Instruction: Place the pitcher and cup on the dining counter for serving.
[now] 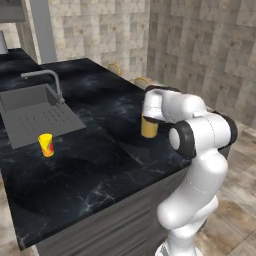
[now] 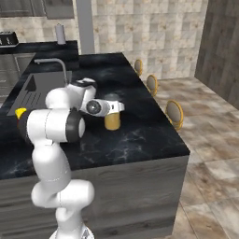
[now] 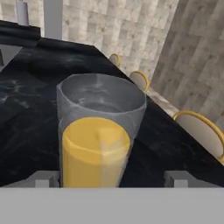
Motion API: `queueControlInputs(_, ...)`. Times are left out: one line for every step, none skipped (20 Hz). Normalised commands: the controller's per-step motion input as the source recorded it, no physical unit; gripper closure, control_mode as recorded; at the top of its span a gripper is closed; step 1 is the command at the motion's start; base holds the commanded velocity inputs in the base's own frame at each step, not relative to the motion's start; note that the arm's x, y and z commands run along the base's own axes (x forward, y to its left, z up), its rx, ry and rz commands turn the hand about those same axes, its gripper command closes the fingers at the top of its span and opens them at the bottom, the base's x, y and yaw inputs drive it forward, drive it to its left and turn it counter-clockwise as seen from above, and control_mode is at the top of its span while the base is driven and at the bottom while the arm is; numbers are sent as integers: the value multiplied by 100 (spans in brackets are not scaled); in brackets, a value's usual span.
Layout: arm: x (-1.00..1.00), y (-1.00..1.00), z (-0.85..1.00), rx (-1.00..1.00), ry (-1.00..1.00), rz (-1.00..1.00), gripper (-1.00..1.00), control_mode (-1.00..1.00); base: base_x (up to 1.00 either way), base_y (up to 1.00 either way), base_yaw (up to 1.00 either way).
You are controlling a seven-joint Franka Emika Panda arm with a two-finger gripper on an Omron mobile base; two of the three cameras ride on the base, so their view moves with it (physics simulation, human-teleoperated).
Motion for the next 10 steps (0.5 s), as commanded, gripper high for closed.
queueControlInputs(-51,0,100,0,0,-3,-100,-100,0,0,0)
queueControlInputs(-57,0,100,0,0,-3,-100,-100,0,0,0)
queueControlInputs(-64,0,100,0,0,-3,-100,-100,0,0,0)
queueControlInputs(-66,0,100,0,0,-3,-100,-100,0,0,0)
queueControlInputs(-69,0,100,0,0,-2,-100,-100,0,0,0)
queueControlInputs(-69,0,100,1,0,-1,-100,-100,0,0,0)
queueControlInputs(-66,0,100,1,0,0,-100,-100,0,0,0)
queueControlInputs(-66,0,100,1,0,0,-100,-100,0,0,0)
queueControlInputs(-65,0,100,3,0,0,-100,-100,0,0,0)
queueControlInputs(-65,0,100,3,0,0,-100,-100,0,0,0)
